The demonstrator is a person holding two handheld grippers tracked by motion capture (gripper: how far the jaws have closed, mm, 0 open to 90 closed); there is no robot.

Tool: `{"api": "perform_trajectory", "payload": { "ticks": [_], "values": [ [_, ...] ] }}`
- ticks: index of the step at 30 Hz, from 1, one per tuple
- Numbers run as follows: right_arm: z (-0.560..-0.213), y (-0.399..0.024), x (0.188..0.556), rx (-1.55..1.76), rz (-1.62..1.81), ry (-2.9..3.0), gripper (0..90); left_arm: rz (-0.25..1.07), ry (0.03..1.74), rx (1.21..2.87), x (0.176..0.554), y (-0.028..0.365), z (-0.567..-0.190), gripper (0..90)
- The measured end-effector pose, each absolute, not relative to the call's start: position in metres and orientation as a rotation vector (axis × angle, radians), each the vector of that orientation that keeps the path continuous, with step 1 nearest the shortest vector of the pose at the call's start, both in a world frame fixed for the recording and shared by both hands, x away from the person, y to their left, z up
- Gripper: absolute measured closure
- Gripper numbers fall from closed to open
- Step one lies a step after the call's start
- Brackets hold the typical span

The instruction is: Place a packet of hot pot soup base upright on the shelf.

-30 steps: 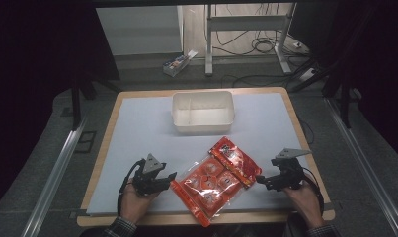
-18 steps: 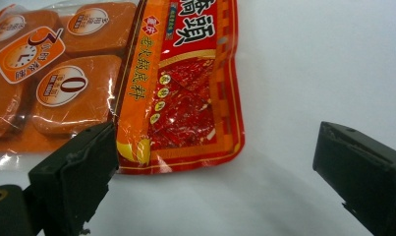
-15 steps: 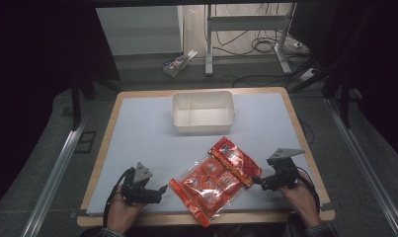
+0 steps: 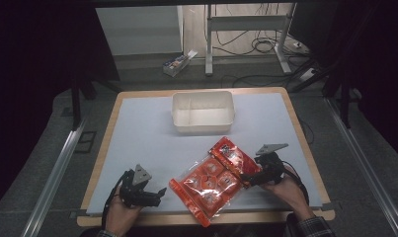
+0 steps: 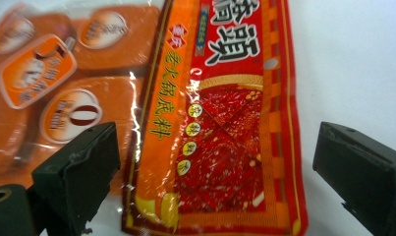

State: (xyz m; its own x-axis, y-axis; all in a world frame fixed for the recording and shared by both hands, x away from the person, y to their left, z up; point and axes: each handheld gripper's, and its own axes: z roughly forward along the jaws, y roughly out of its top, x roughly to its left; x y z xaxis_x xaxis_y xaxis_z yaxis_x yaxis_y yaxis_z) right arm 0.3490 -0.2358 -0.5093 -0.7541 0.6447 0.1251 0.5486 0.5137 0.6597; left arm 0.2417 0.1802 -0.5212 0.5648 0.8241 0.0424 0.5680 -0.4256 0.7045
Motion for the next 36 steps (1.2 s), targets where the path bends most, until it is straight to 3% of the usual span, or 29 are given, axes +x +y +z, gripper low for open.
{"api": "perform_trajectory", "payload": {
  "ticks": [12,16,17,22,27,30,31,36],
  "values": [
    [-0.514,-0.223,0.367,1.002,1.03,2.727,24.0,0.532,1.088,2.22,0.243,0.173,-0.525,6.3],
    [-0.509,-0.22,0.368,0.989,1.012,2.718,33.5,0.539,1.077,2.235,0.243,0.171,-0.526,6.3],
    [-0.507,-0.219,0.37,0.984,1.032,2.722,41.6,0.54,1.075,2.237,0.243,0.17,-0.526,6.3],
    [-0.509,-0.21,0.372,0.97,1.035,2.793,49.0,0.553,1.069,2.245,0.242,0.169,-0.526,6.3],
    [-0.508,-0.204,0.374,0.947,1.005,2.794,65.1,0.562,1.07,2.236,0.242,0.17,-0.525,6.4],
    [-0.508,-0.202,0.375,0.951,0.996,2.791,84.0,0.559,1.071,2.224,0.242,0.17,-0.524,6.3],
    [-0.507,-0.202,0.375,0.967,1.019,2.798,86.7,0.562,1.071,2.224,0.241,0.171,-0.524,6.3],
    [-0.501,-0.198,0.373,0.994,1.009,2.793,88.8,0.574,1.072,2.22,0.241,0.172,-0.523,6.4]
  ]
}}
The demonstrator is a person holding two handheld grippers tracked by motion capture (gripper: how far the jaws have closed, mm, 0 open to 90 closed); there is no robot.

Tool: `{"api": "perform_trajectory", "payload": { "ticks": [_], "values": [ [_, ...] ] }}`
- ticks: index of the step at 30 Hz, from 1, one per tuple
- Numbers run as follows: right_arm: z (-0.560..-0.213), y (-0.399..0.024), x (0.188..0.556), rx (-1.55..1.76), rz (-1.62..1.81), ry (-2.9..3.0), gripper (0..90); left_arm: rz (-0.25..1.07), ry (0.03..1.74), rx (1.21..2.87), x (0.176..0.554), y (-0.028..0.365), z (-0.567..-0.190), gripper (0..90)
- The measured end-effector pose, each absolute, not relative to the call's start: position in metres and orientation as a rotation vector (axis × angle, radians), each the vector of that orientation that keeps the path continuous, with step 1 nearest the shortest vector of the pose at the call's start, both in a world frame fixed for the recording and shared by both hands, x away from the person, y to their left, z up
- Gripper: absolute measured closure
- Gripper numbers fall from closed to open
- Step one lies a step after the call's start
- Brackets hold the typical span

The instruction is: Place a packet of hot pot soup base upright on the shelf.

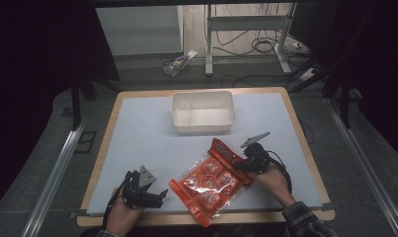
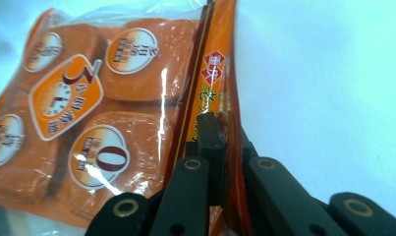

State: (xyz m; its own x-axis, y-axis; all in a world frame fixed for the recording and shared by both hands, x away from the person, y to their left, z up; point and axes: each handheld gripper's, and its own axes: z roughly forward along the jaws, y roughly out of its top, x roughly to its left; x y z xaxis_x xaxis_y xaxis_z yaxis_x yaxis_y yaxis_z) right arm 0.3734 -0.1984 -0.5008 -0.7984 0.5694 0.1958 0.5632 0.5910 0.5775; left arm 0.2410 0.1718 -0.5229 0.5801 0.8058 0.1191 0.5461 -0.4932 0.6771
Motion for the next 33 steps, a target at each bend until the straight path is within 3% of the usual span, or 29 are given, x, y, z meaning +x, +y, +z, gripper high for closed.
{"api": "perform_trajectory", "payload": {
  "ticks": [33],
  "values": [
    [-0.372,-0.163,0.363,0.704,1.227,2.735,88.9,0.558,1.062,2.147,0.241,0.176,-0.518,4.1]
  ]
}}
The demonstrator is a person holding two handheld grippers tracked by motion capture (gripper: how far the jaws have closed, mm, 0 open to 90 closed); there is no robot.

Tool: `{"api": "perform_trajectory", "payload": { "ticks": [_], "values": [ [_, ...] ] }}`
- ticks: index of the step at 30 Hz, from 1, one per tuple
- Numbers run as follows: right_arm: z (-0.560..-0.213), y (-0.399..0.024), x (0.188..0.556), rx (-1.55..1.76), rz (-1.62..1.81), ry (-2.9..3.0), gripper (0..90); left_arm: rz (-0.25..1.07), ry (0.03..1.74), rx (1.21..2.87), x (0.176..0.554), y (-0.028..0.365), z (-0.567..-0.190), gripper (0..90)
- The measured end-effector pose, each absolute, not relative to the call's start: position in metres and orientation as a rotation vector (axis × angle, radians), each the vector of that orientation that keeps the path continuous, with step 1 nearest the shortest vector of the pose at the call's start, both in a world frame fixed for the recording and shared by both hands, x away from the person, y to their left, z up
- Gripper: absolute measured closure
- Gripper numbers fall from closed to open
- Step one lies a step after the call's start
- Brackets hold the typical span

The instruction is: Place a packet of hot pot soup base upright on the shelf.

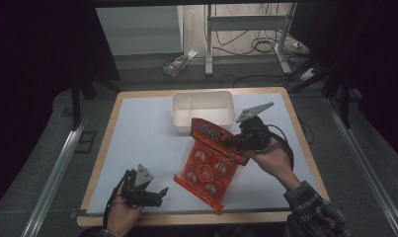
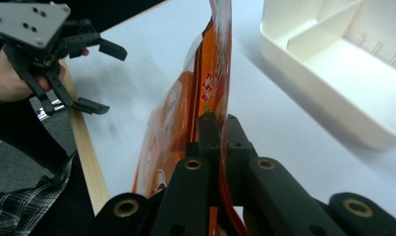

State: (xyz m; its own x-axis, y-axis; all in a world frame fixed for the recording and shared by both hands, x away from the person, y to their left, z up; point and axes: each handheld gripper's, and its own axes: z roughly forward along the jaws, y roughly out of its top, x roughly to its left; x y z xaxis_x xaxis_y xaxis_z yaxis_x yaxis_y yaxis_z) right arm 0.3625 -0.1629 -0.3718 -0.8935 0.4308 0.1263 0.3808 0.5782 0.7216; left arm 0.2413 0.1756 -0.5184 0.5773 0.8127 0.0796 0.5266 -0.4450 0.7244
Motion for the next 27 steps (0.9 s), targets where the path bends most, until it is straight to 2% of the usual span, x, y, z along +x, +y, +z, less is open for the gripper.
{"api": "perform_trajectory", "payload": {
  "ticks": [13,27],
  "values": [
    [-0.337,-0.157,0.363,0.649,1.237,2.685,88.9,0.558,1.052,2.15,0.242,0.174,-0.519,4.0],
    [-0.315,-0.168,0.389,0.72,1.239,2.586,88.9,0.534,1.045,2.141,0.243,0.174,-0.519,3.8]
  ]
}}
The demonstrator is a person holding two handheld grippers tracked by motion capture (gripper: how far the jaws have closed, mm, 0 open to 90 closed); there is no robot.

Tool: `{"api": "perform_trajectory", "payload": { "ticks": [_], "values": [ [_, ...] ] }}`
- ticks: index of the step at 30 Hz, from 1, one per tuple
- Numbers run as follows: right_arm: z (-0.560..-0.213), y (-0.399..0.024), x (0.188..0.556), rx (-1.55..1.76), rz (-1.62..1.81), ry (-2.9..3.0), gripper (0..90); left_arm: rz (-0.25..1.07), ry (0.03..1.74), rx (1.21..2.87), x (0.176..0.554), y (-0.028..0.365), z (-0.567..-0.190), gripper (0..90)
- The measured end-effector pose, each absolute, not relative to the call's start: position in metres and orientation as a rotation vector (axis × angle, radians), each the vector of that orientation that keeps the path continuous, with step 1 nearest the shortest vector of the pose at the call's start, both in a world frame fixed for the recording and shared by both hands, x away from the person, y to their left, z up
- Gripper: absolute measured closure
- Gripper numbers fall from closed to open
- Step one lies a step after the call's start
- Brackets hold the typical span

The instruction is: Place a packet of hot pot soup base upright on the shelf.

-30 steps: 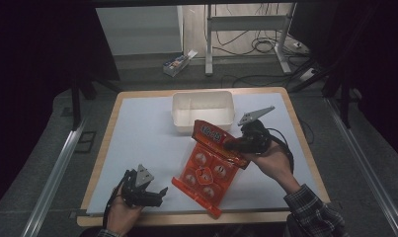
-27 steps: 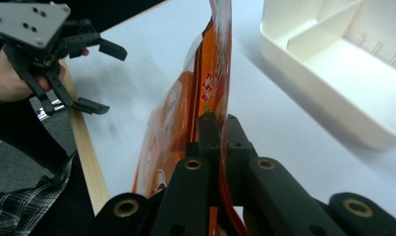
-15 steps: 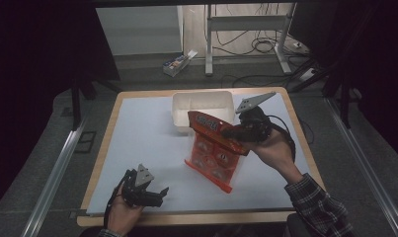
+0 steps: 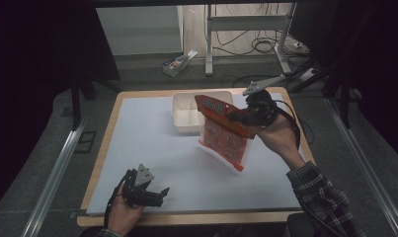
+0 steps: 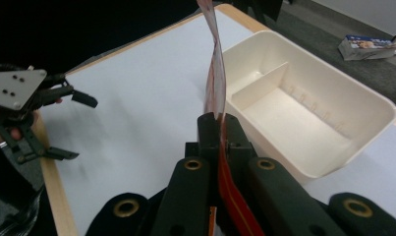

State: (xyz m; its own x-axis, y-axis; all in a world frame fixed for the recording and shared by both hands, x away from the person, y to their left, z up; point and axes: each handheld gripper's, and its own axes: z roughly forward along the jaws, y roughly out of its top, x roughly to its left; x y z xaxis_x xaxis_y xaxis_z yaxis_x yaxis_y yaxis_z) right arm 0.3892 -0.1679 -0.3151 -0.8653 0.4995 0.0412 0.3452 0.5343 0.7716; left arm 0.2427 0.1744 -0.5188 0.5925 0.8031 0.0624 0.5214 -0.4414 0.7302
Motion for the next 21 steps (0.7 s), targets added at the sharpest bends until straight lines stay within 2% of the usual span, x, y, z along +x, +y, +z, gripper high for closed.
{"api": "perform_trajectory", "payload": {
  "ticks": [21],
  "values": [
    [-0.277,-0.161,0.428,0.758,1.277,2.531,88.9,0.501,1.052,2.116,0.248,0.181,-0.525,3.8]
  ]
}}
